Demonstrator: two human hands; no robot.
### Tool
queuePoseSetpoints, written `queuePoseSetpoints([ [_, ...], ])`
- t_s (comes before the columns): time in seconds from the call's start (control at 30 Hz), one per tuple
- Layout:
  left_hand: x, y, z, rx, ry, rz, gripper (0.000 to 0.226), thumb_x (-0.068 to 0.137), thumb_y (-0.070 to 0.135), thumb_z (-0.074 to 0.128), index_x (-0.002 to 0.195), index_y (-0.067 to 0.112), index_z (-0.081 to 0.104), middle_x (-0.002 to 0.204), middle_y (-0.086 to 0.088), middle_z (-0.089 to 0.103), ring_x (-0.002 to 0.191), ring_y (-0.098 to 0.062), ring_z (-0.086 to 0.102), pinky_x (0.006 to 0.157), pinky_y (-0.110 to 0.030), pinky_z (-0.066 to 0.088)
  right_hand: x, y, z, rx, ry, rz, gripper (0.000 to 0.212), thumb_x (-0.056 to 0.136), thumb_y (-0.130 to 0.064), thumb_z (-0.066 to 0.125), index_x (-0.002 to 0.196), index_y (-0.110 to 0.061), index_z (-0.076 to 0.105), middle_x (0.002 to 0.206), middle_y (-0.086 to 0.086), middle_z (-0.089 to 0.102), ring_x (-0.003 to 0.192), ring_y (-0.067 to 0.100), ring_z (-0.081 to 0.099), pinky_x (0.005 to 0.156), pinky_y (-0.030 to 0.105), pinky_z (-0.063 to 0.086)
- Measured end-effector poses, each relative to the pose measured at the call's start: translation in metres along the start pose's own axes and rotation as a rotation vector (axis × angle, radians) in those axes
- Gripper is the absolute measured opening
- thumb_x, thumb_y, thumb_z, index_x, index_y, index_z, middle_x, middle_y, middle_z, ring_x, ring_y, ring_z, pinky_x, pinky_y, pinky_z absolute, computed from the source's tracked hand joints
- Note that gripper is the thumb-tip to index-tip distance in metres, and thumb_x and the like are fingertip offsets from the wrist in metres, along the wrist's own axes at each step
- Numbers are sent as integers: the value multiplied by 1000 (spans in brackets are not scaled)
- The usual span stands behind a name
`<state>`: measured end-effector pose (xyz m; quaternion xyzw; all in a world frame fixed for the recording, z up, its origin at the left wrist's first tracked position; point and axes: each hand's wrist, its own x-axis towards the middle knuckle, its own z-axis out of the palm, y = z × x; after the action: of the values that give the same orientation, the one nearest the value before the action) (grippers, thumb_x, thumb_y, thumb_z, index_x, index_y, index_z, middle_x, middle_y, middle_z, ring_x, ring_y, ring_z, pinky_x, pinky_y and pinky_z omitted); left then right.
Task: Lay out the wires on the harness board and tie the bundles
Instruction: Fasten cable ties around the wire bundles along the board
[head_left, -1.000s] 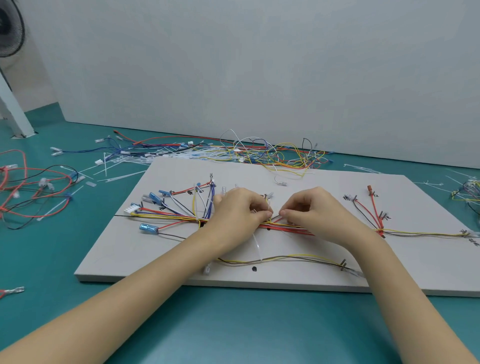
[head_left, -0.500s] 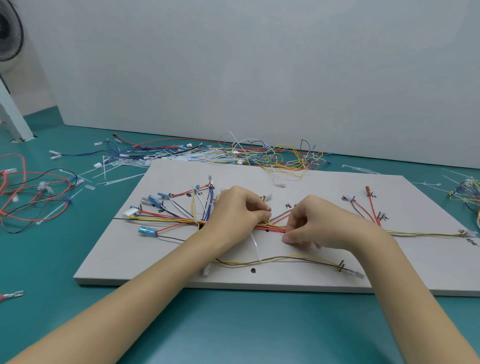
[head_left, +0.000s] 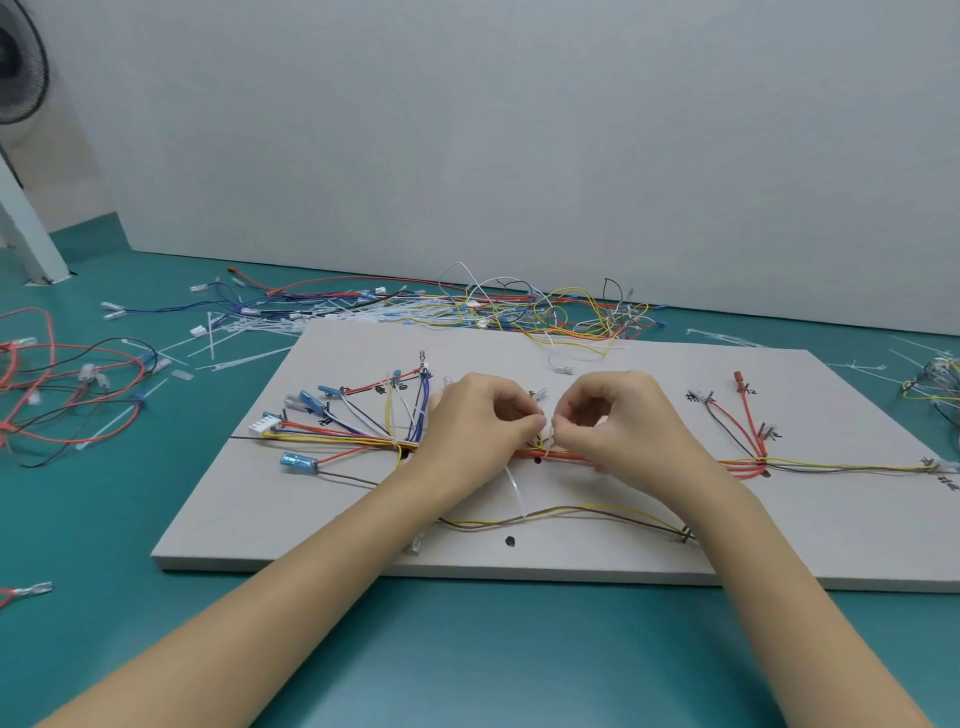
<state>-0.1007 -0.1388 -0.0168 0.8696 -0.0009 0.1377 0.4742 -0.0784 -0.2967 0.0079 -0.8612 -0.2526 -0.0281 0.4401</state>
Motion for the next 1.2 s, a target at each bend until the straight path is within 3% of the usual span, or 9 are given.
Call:
queuePoseSetpoints([
  [0.13,4,-4,-2,-90,-31,-41,4,76,13,79,78,13,75,74,-3,74,77,-18,72,82,-44,57,0,6,9,231,0,111,10,83,-1,65,74,-6,62,60,9,64,54,21,62,39,25,42],
  [0.3,8,-8,-6,-205,-71,-115,9,73,10,82,80,11,76,74,-4,75,74,-15,73,80,-31,56,-2,6,9,539,-51,275,9,89,-3,62,79,-3,63,72,11,70,42,19,56,30,18,34],
  [0.5,9,-9,-6,-245,-89,-127,7,75,9,81,79,11,76,73,-3,75,75,-16,74,86,-35,55,-1,3,10,568,-23,380,8,88,-5,61,81,-3,65,78,15,70,52,19,63,35,20,40],
  [0.8,7,-9,-7,-226,-87,-69,3,79,14,77,77,13,76,75,-4,75,82,-23,72,89,-48,53,-2,-2,14,589,-17,394,12,93,-4,59,82,-2,65,66,11,65,52,20,67,42,21,50],
  [1.03,6,-11,-7,-255,-57,-79,3,78,10,78,79,12,78,75,-6,75,81,-23,73,85,-41,55,-2,1,10,765,-28,479,11,86,9,61,88,4,70,77,14,72,64,18,70,61,20,58],
  [1.2,8,-11,-8,-282,-66,-85,9,76,8,80,79,15,77,77,-2,76,77,-13,73,82,-32,56,-3,-2,9,825,9,497,16,82,14,62,94,3,63,75,16,72,64,22,72,58,21,57],
])
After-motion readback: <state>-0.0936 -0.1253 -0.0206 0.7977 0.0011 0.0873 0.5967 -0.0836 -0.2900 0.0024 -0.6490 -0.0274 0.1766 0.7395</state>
